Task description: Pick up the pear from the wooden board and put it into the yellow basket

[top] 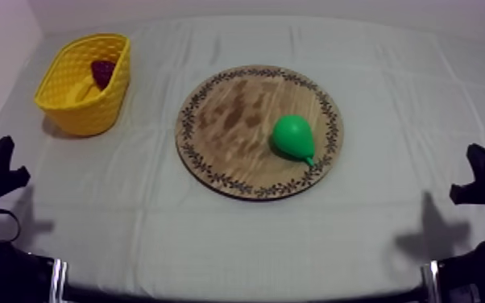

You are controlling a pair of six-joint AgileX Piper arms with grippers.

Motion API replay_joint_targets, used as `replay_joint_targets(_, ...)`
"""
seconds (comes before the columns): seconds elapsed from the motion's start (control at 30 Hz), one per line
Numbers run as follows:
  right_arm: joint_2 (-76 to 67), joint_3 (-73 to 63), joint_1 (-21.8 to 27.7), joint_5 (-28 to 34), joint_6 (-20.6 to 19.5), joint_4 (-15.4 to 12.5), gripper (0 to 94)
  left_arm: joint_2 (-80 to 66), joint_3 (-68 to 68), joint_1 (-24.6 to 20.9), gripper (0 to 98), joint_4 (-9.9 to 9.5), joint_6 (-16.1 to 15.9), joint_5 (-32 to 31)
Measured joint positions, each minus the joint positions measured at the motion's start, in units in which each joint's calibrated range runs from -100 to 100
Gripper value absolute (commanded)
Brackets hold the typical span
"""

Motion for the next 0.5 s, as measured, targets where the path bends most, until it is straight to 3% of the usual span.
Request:
replay_joint_targets(0.13, 0.0, 0.0, 0.0, 0.0, 0.0, 0.0, 0.5, 0.0, 0.0, -0.3, 0.0, 1.17, 1.1, 2.1)
replay_joint_targets(0.3, 0.0, 0.0, 0.0, 0.0, 0.0, 0.0, 0.5, 0.0, 0.0, -0.4, 0.0, 1.17, 4.2, 2.2)
replay_joint_targets(0.5, 0.0, 0.0, 0.0, 0.0, 0.0, 0.0, 0.5, 0.0, 0.0, -0.4, 0.0, 1.17, 4.3, 2.2)
